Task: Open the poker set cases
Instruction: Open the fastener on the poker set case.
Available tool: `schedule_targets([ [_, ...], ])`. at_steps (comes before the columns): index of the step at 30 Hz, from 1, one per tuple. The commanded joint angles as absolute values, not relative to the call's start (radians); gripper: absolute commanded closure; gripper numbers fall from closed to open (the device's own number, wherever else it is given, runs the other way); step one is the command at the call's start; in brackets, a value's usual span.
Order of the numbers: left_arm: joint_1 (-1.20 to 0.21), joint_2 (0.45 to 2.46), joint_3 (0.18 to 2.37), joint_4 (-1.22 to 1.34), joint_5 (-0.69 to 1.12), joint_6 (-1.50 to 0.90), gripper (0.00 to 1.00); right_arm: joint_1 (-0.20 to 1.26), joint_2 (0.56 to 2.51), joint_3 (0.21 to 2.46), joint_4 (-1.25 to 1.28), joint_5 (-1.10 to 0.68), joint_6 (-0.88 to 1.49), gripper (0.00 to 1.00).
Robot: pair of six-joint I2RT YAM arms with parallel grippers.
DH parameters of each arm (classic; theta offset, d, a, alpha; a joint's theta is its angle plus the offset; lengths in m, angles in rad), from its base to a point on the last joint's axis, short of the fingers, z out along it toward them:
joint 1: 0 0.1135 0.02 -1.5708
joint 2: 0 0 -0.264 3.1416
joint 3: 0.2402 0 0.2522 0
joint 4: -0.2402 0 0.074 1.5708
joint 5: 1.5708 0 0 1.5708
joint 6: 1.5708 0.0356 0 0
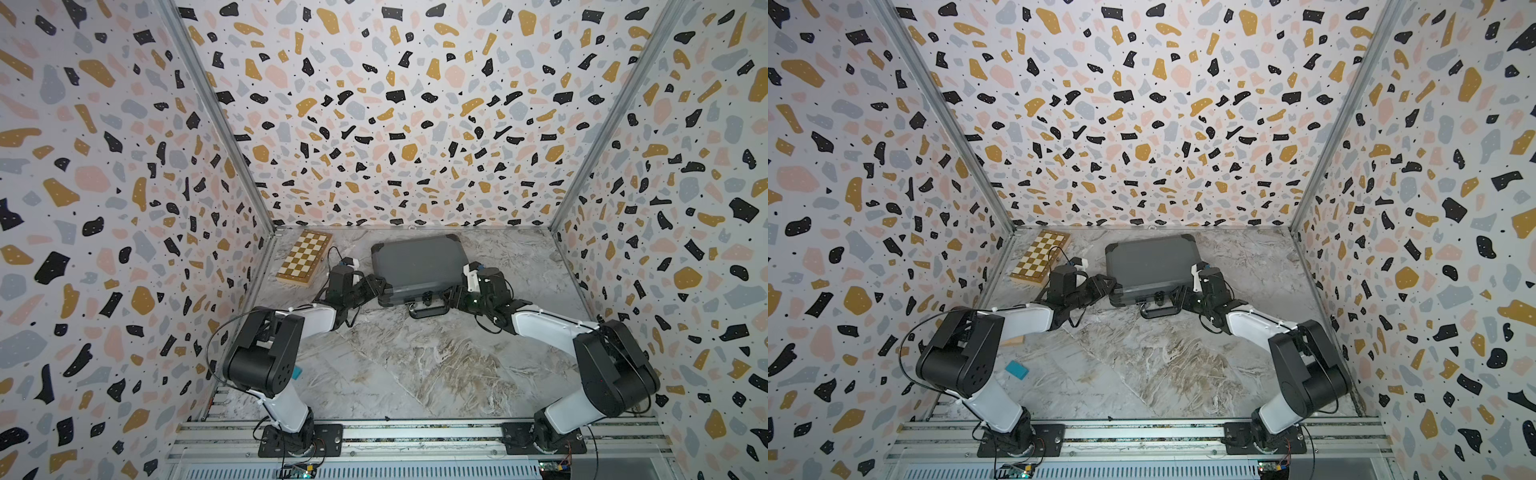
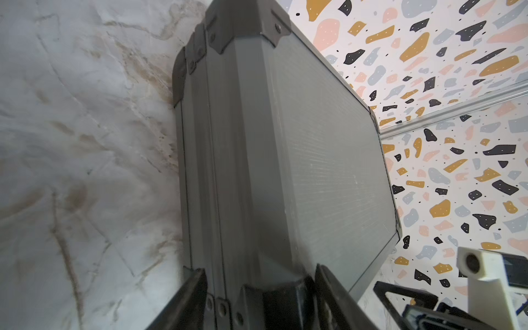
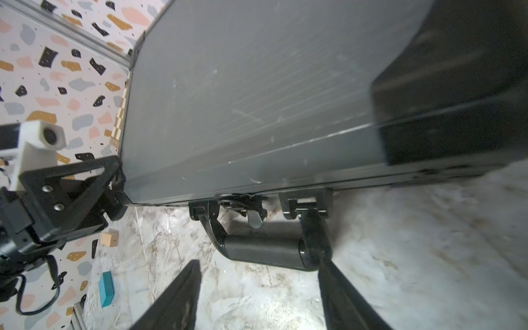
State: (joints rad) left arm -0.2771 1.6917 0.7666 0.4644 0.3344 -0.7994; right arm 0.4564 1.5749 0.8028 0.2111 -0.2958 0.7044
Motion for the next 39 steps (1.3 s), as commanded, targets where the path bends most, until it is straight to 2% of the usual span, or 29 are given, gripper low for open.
schedule_targets([
  [1, -0.271, 1.737, 0.733, 0.242, 0.238, -0.773, 0.41, 0.482, 1.596, 0.847, 0.263, -0.264, 0.699, 0.33],
  [8, -0.270, 1.735, 0.749, 0.206, 0.212, -0.751, 0.41, 0.543, 1.658, 0.865, 0.319, -0.184, 0.635, 0.33],
  [24, -0.270, 1.755, 0.770, 0.200, 0.222, -0.749, 0.43, 0.563, 1.763, 0.876, 0.494, -0.178, 0.604, 0.31],
  [39, -0.270, 1.756, 0.772, 0.201, 0.226, -0.749, 0.45, 0.636, 1.793, 0.980, 0.458, -0.185, 0.590, 0.31],
])
